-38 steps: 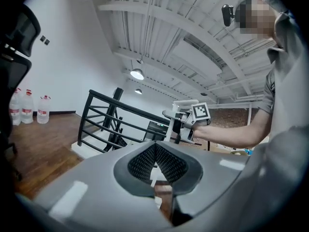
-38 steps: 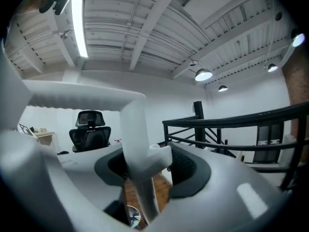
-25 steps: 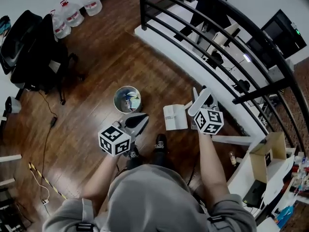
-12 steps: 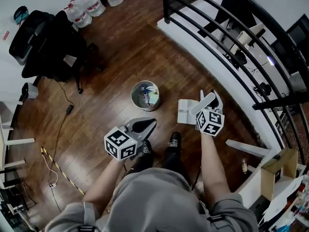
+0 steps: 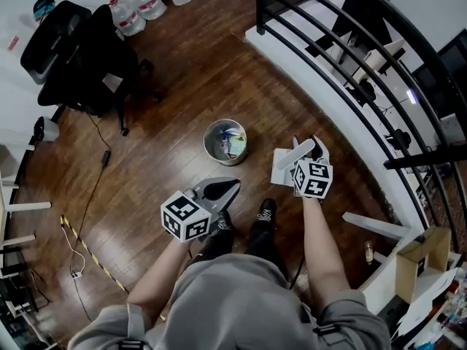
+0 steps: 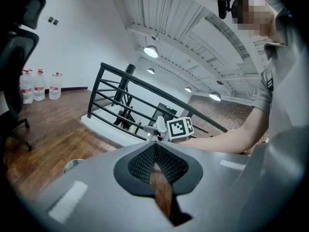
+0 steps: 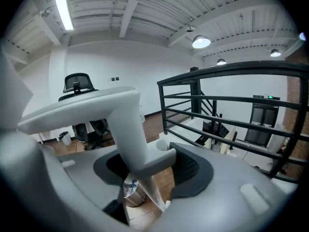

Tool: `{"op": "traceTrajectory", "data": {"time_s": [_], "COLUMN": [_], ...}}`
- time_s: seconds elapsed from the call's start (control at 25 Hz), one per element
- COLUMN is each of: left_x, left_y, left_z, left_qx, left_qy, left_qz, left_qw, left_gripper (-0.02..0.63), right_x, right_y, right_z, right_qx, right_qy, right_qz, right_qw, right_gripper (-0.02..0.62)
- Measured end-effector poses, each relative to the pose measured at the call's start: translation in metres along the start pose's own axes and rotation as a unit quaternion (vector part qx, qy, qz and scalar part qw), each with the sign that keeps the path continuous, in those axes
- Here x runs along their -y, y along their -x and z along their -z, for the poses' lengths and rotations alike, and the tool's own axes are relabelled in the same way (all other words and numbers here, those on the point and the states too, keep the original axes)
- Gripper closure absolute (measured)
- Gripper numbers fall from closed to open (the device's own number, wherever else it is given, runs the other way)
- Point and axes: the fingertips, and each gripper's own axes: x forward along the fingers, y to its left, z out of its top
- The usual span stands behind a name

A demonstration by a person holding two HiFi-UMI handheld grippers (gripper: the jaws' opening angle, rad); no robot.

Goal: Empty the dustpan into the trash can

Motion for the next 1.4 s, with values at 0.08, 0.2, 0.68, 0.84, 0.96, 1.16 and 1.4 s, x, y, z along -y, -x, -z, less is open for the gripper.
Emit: {"op": "traceTrajectory", "data": {"time_s": [0.08,0.2,0.68,0.84,0.96,1.16,1.4], "left_x": [-0.002,-0.007,-0.012,-0.012,-0.01,-0.008,-0.011], "left_y": [0.007,0.019,0.044,0.048,0.048,0.04,0.039], "left_z": [0.0,-0.001,-0.007,-0.005,-0.003,-0.006,-0.02], "left_qx": [0.005,0.013,0.033,0.034,0.033,0.037,0.056], "left_qy": [0.0,0.0,0.009,0.014,0.015,0.014,0.01], "left_qz": [-0.005,-0.014,-0.032,-0.034,-0.033,-0.026,-0.018], "left_qw": [1.0,0.9998,0.9989,0.9988,0.9988,0.9989,0.9982], "left_gripper": [0.617,0.617,0.617,0.617,0.617,0.617,0.617], "right_x": [-0.009,-0.021,-0.071,-0.077,-0.078,-0.071,-0.052], "right_y": [-0.005,-0.012,-0.03,-0.027,-0.028,-0.013,0.045], "right_z": [0.004,0.01,0.031,0.03,0.032,0.046,0.032], "right_qx": [-0.011,-0.025,-0.093,-0.094,-0.097,-0.113,-0.083], "right_qy": [0.006,0.013,0.021,0.013,0.008,0.002,-0.01], "right_qz": [-0.009,-0.023,-0.106,-0.116,-0.123,-0.123,-0.099], "right_qw": [1.0,0.999,0.99,0.989,0.988,0.986,0.992], "right_gripper": [0.388,0.387,0.351,0.333,0.285,0.267,0.326]}}
